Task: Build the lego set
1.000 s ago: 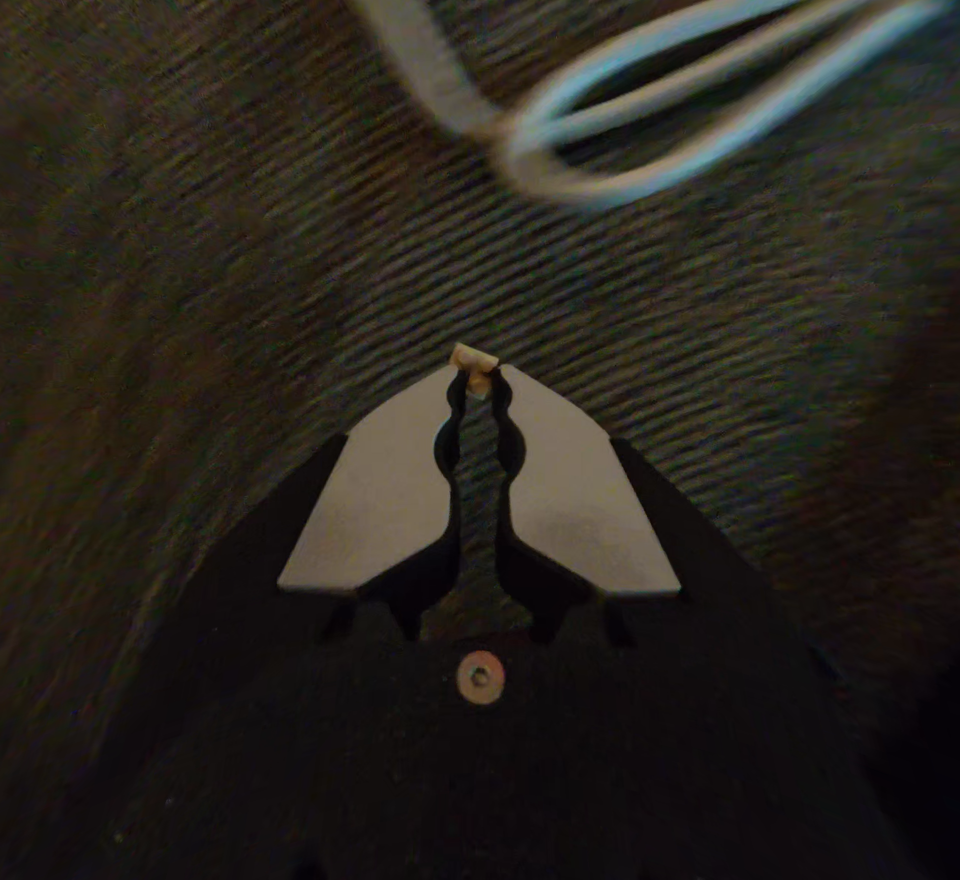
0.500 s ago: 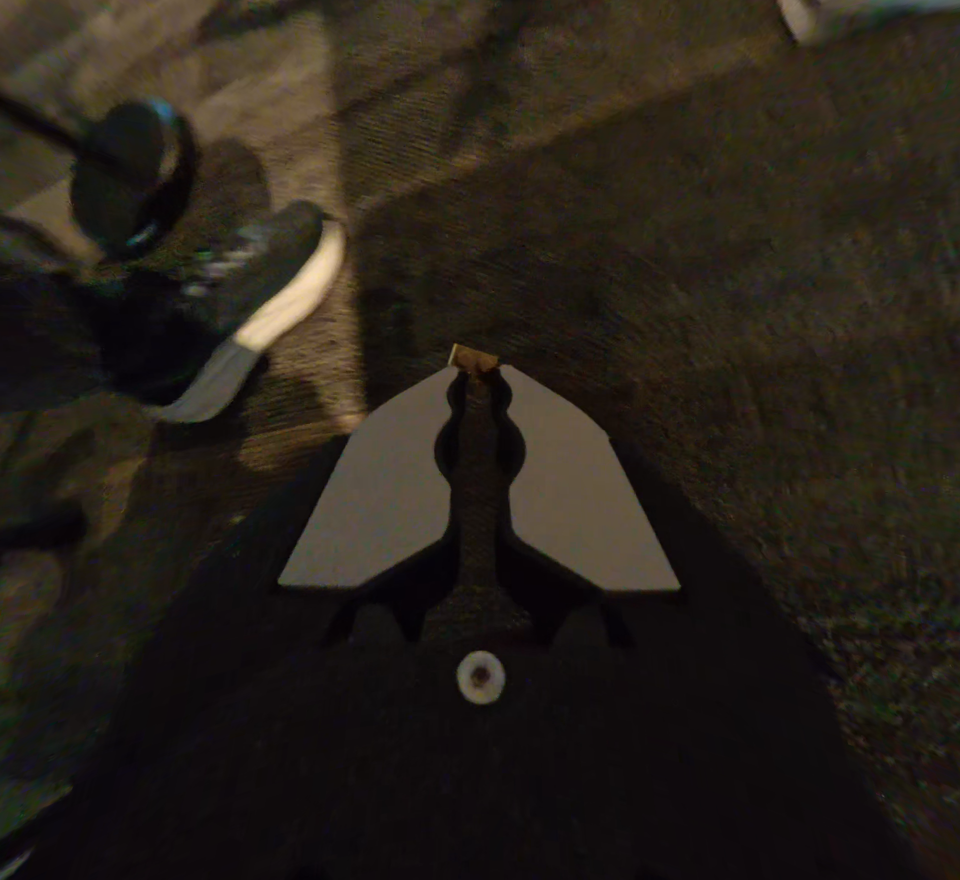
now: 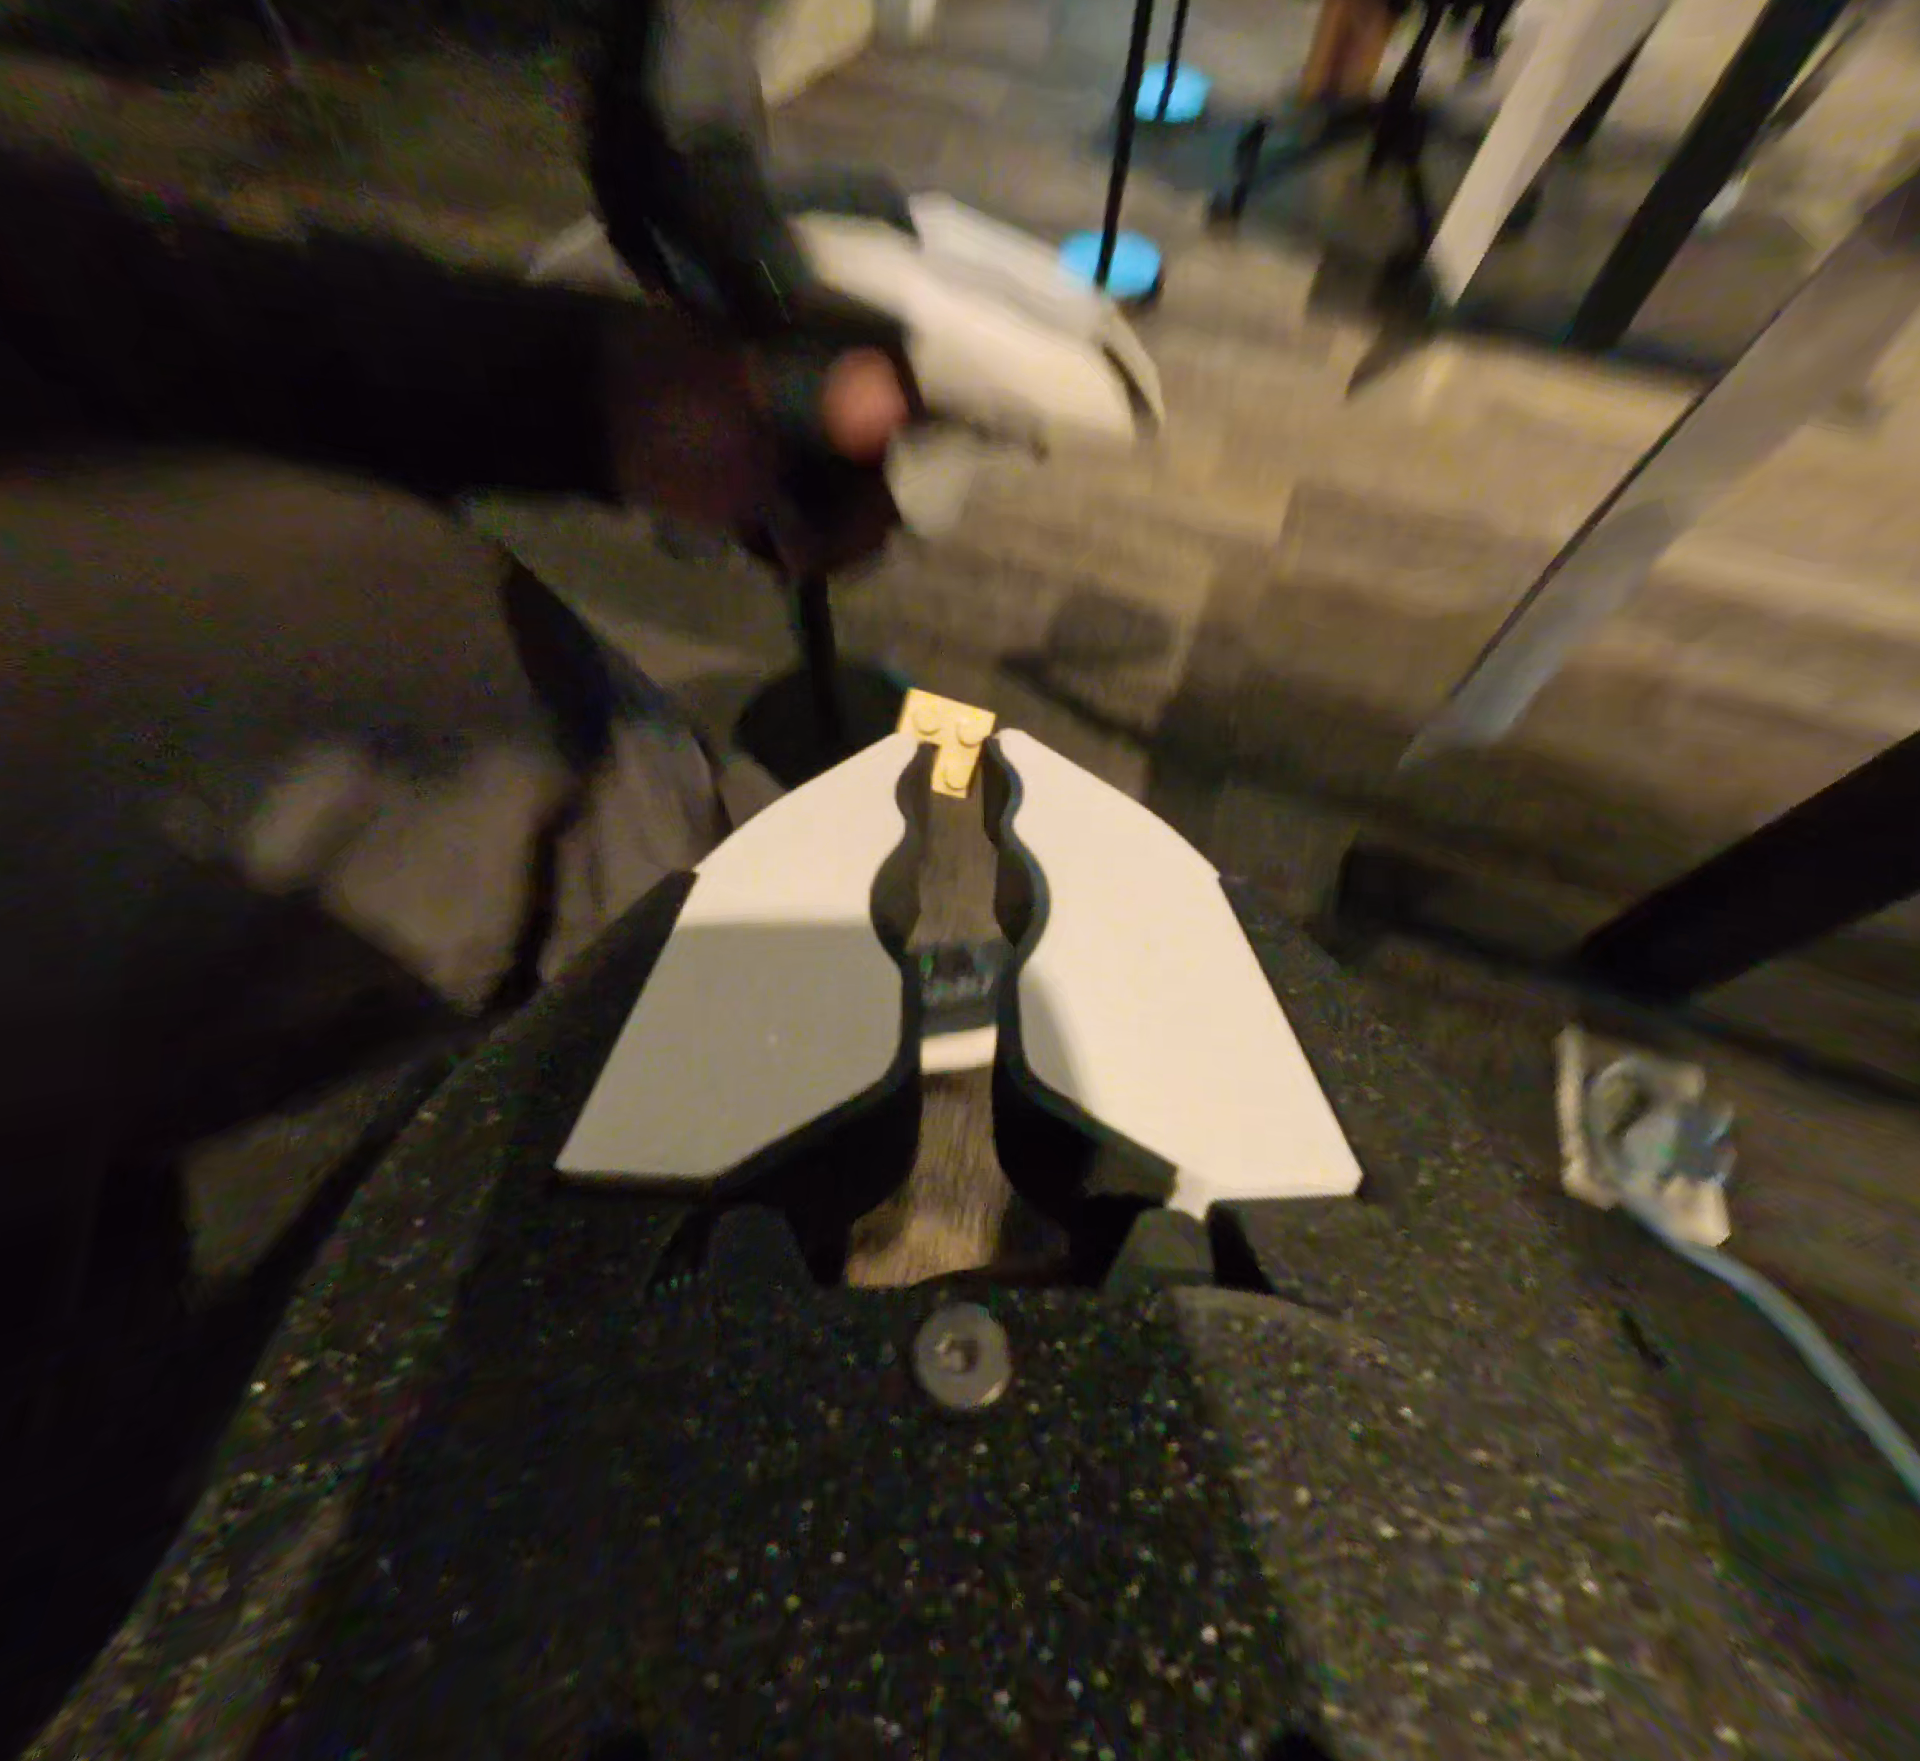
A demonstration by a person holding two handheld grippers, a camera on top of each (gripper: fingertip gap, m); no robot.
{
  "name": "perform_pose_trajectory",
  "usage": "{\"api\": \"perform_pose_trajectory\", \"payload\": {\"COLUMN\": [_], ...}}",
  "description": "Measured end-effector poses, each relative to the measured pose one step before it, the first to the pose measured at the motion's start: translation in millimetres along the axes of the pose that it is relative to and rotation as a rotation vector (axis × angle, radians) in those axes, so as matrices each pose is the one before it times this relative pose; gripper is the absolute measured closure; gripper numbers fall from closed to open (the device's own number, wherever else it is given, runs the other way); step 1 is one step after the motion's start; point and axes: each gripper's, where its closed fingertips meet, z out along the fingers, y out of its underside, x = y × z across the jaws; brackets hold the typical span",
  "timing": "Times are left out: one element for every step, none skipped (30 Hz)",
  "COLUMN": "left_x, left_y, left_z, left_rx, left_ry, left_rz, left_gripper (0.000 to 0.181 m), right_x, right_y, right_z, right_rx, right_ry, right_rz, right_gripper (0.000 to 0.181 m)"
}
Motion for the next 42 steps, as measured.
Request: {"api": "perform_pose_trajectory", "payload": {"left_x": [9.13, 10.67, 10.79, 11.27, 11.4, 10.98, 10.42, 9.0, 7.04, 5.52, 4.32, 3.49, 2.64, 2.05, 1.65, 1.74, 2.72, 1.31, -1.57, -2.38, -1.9, -0.9, -0.34, 0.27, 0.07, -0.22, -0.24, -1.02, -1.96, -2.66, -4.26, -5.35, -5.17, -4.98, -4.52, -3.97, -3.27, -2.77, -2.18, -1.51, -1.45, -2.31], "left_y": [-8.0, -7.39, -8.07, -9.51, -11.51, -13.64, -15.99, -16.73, -16.31, -16.12, -15.77, -15.85, -15.38, -14.36, -13.28, -12.96, -10.68, -7.73, -6.12, -5.65, -5.09, -4.59, -3.18, -0.85, 1.43, 3.04, 3.84, 3.81, 3.86, 3.88, 4.1, 4.1, 2.85, 1.91, 1.14, 0.51, 0.71, 1.93, 3.05, 3.13, 3.81, 2.75], "left_z": [5.54, 6.47, 7.36, 8.13, 8.89, 9.55, 10.11, 10.81, 11.85, 12.55, 13.22, 13.44, 13.89, 14.11, 14.54, 15.68, 16.53, 15.87, 14.74, 13.58, 12.45, 11.26, 10.24, 9.64, 8.82, 8.2, 7.28, 6.57, 6.22, 6.03, 6.17, 6.16, 6.26, 6.39, 6.79, 7.31, 7.99, 8.41, 8.7, 8.9, 8.71, 8.23], "left_rx": [-0.0025, -0.0043, -0.002, 0.0034, 0.0075, 0.011, 0.0182, 0.0181, 0.015, 0.0146, 0.0156, 0.0169, 0.0151, 0.0104, 0.006, 0.0056, -0.0078, -0.0241, -0.0265, -0.0188, -0.0125, -0.0086, -0.0068, -0.012, -0.0163, -0.0197, -0.0208, -0.0175, -0.0167, -0.0151, -0.0141, -0.0153, -0.0077, -0.0012, 0.0026, 0.008, 0.0099, 0.0, -0.0087, -0.0076, -0.0217, -0.0321], "left_ry": [0.0256, 0.0331, 0.0318, 0.0348, 0.0374, 0.0365, 0.0369, 0.0326, 0.0261, 0.0225, 0.0192, 0.0157, 0.0131, 0.0131, 0.0145, 0.019, 0.0315, 0.0263, 0.0072, -0.0006, -0.0003, -0.0007, -0.0015, 0.0008, 0.0008, -0.0007, 0.0028, 0.0029, 0.0047, 0.0093, 0.0074, 0.0101, 0.0184, 0.0242, 0.027, 0.0274, 0.0251, 0.0195, 0.0149, 0.0145, 0.0119, 0.0016], "left_rz": [0.0248, 0.0279, 0.0269, 0.0211, 0.0177, 0.0163, 0.0183, 0.0235, 0.0244, 0.0225, 0.0243, 0.0285, 0.0278, 0.0219, 0.0176, 0.0209, 0.0247, 0.0294, 0.0339, 0.0311, 0.0229, 0.0191, 0.0154, 0.0085, 0.0053, 0.0089, 0.0169, 0.0178, 0.0116, 0.0057, -0.001, -0.0092, -0.015, -0.0237, -0.031, -0.0338, -0.033, -0.0275, -0.0165, -0.0064, -0.0048, 0.0025], "left_gripper": [0.171, 0.171, 0.171, 0.171, 0.171, 0.171, 0.171, 0.171, 0.171, 0.171, 0.171, 0.171, 0.171, 0.171, 0.171, 0.171, 0.17, 0.17, 0.17, 0.17, 0.17, 0.169, 0.169, 0.169, 0.169, 0.168, 0.168, 0.168, 0.168, 0.168, 0.168, 0.167, 0.167, 0.166, 0.166, 0.165, 0.165, 0.165, 0.165, 0.164, 0.164, 0.162], "right_x": [-4.77, -1.84, 1.32, 5.26, 9.35, 12.02, 14.91, 18.85, 21.94, 23.77, 23.69, 23.44, 22.81, 21.33, 20.18, 18.13, 14.54, 12.81, 11.19, 10.57, 9.19, 5.68, 4.22, 4.98, 4.5, 4.22, 4.54, 4.55, 2.53, 1.87, 2.65, 2.42, 0.82, 0.79, -0.17, -1.05, -1.33, -0.73, 0.45, 0.1, 0.2, 1.21], "right_y": [-21.82, -20.67, -19.1, -18.01, -17.21, -15.38, -12.68, -10.22, -7.66, -5.18, -2.76, -0.47, 3.71, 6.93, 7.77, 7.05, 8.25, 10.1, 11.22, 11.09, 12.15, 11.73, 9.5, 7.89, 5.84, 4.12, 2.87, 2.59, 1.85, 0.61, -3.91, -2.88, -0.13, -0.48, -1.13, -0.67, -0.01, -1.47, -2.47, -2.58, -2.0, -0.31], "right_z": [-13.28, -14.71, -16.09, -17.71, -19.51, -20.48, -21.28, -22.41, -22.93, -22.48, -21.12, -19.55, -16.97, -14.29, -11.64, -8.65, -5.07, -2.26, -0.25, 1.09, 2.87, 4.09, 4.83, 5.23, 5.19, 5.07, 5.12, 5.41, 5.42, 3.69, 1.72, 1.67, 2.05, 1.25, 0.62, 0.5, 0.27, -0.8, -1.66, -2.05, -1.99, -1.71], "right_rx": [0.0281, 0.0242, 0.0149, 0.0095, 0.0086, 0.0031, -0.0048, -0.0062, -0.0094, -0.013, -0.0208, -0.0257, -0.0392, -0.043, -0.0345, -0.0206, -0.0243, -0.0295, -0.0307, -0.0225, -0.0268, -0.0281, -0.0167, -0.0131, -0.0088, -0.0069, -0.0027, -0.0013, 0.001, -0.0094, 0.0188, 0.0132, -0.0054, -0.0035, 0.0029, -0.0012, -0.0083, 0.0, 0.0052, 0.0018, -0.0023, -0.0104], "right_ry": [0.023, 0.0262, 0.0318, 0.043, 0.0525, 0.0523, 0.0548, 0.0678, 0.0743, 0.0758, 0.0691, 0.0684, 0.0664, 0.0583, 0.0518, 0.0387, 0.0156, 0.0077, 0.0014, 0.0011, -0.0047, -0.0215, -0.0228, -0.0087, -0.0036, -0.001, 0.0043, 0.0064, -0.0021, -0.002, 0.0106, 0.0103, 0.0012, 0.0043, 0.0014, -0.0028, -0.0048, 0.0016, 0.0106, 0.0087, 0.0095, 0.0156], "right_rz": [-0.0039, -0.0012, -0.006, -0.0101, -0.0085, -0.0021, -0.0016, -0.0072, -0.0083, 0.0007, 0.0048, -0.0026, -0.0125, -0.0109, 0.0008, 0.0086, 0.0132, 0.0138, 0.0127, 0.0119, 0.0182, 0.0219, 0.0181, 0.0131, 0.0041, -0.0017, -0.0031, 0.0009, 0.0031, 0.0036, -0.0085, -0.0007, 0.0051, 0.002, 0.004, 0.0105, 0.0133, 0.0107, 0.0092, 0.0081, 0.0097, 0.0118], "right_gripper": [0.173, 0.173, 0.173, 0.173, 0.173, 0.173, 0.173, 0.173, 0.173, 0.174, 0.173, 0.173, 0.173, 0.173, 0.173, 0.173, 0.173, 0.173, 0.173, 0.173, 0.173, 0.173, 0.173, 0.173, 0.173, 0.173, 0.173, 0.173, 0.173, 0.173, 0.173, 0.173, 0.173, 0.173, 0.173, 0.173, 0.173, 0.173, 0.173, 0.173, 0.173, 0.173]}}
